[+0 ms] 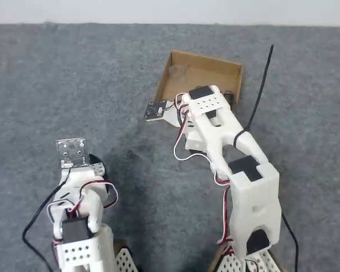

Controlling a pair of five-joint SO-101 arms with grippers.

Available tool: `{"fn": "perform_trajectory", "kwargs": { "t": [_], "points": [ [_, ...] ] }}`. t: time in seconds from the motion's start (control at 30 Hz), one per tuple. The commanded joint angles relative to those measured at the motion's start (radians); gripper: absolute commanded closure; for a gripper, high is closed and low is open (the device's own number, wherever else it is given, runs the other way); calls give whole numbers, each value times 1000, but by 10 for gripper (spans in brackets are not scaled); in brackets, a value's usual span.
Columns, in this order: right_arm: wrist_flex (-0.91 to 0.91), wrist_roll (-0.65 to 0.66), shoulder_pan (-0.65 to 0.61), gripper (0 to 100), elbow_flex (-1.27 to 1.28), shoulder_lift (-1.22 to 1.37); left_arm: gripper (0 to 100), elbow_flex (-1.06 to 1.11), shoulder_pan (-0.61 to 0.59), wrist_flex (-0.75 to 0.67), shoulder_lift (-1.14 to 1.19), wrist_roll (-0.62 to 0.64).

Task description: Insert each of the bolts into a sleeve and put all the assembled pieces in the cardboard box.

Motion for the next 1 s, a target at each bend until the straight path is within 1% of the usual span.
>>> {"fn": "perform_trajectory", "kwargs": {
  "t": [0.0, 0.23, 0.37, 0.47, 0.67, 0.73, 0.8, 0.87, 0.97],
  "points": [
    [-7, -49, 15, 790, -31, -84, 989, -13, -6, 2, 0, -9],
    [-8, -55, 22, 790, -29, -170, 989, -13, -6, 2, 0, -9],
    [-21, -52, 24, 790, -29, -154, 989, -13, -6, 2, 0, -11],
    [-47, -18, 25, 790, -29, -131, 989, -13, -6, 2, 0, -11],
    [-127, -12, 61, 790, -29, -81, 989, -13, -6, 2, 0, -11],
    [-136, -11, 67, 814, -29, -64, 989, -13, -6, 2, 0, -11],
    [-139, -11, 67, 868, -29, -44, 989, -13, -6, 2, 0, -11],
    [-134, 23, 67, 905, -29, -22, 989, -13, -6, 2, 0, -11],
    [-105, 44, 68, 889, -29, -1, 989, -13, -6, 2, 0, -11]
  ]
}}
